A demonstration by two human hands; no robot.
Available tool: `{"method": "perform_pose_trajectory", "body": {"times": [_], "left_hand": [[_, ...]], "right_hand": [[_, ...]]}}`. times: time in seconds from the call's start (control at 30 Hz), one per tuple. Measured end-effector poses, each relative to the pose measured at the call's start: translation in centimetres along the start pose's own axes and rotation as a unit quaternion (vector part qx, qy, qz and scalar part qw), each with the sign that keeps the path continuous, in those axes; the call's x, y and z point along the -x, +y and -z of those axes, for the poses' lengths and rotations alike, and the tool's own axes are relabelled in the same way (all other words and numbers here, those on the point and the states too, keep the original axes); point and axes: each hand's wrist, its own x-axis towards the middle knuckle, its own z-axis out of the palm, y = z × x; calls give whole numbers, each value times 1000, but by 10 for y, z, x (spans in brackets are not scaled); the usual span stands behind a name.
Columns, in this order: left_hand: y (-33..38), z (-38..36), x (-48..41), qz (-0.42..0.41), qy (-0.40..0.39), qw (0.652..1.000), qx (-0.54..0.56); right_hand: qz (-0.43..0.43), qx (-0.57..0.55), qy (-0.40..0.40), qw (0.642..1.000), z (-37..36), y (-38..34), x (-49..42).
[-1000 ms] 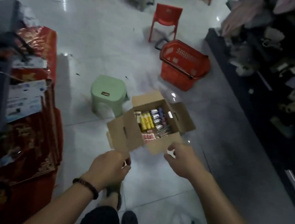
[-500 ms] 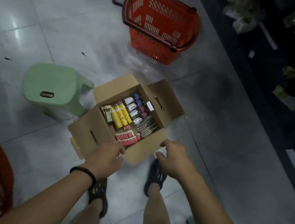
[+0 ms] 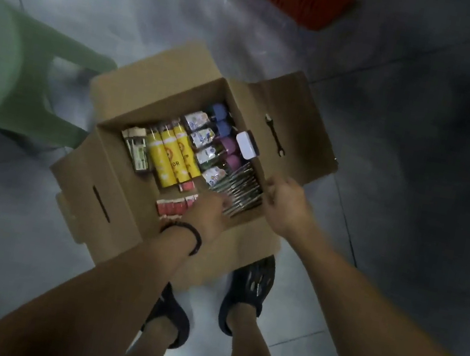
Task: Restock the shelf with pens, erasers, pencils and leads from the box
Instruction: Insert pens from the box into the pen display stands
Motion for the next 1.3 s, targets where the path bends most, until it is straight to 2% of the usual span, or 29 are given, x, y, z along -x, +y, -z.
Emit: {"method": "perform_pose_trajectory", "body": {"times": [0.1, 0.33, 0.5, 0.67, 0.8, 0.9, 1.0, 1.07, 1.2, 1.3], "left_hand": [[-8, -42, -59, -5, 22, 1000, 9], [-25, -92, -122, 24, 92, 995, -9], [-30, -91, -133, 24, 2, 999, -35], [-30, -86, -138, 15, -38, 997, -69], [-34, -78, -135, 17, -14, 1000, -1], [-39, -66, -130, 32, 25, 994, 105], [-37, -48, -110, 41, 44, 966, 250], [-31, -34, -86, 49, 53, 934, 350], [-16, 3, -15, 47, -14, 846, 531], [5, 47, 57, 13, -59, 807, 588]], "right_hand": [[14, -52, 56, 997, -26, 17, -39], [56, -92, 65, 992, -53, 37, -65], [63, -129, 42, 989, -48, 44, -69], [49, -155, 9, 987, -39, 51, -69], [44, -160, 7, 986, -36, 54, -69], [36, -171, 8, 984, -34, 53, -66], [25, -181, 32, 983, -31, 48, -57], [15, -193, 49, 980, -29, 40, -47], [21, -251, 58, 966, -15, 4, -8], [49, -348, 24, 936, 17, -40, 35]]}}
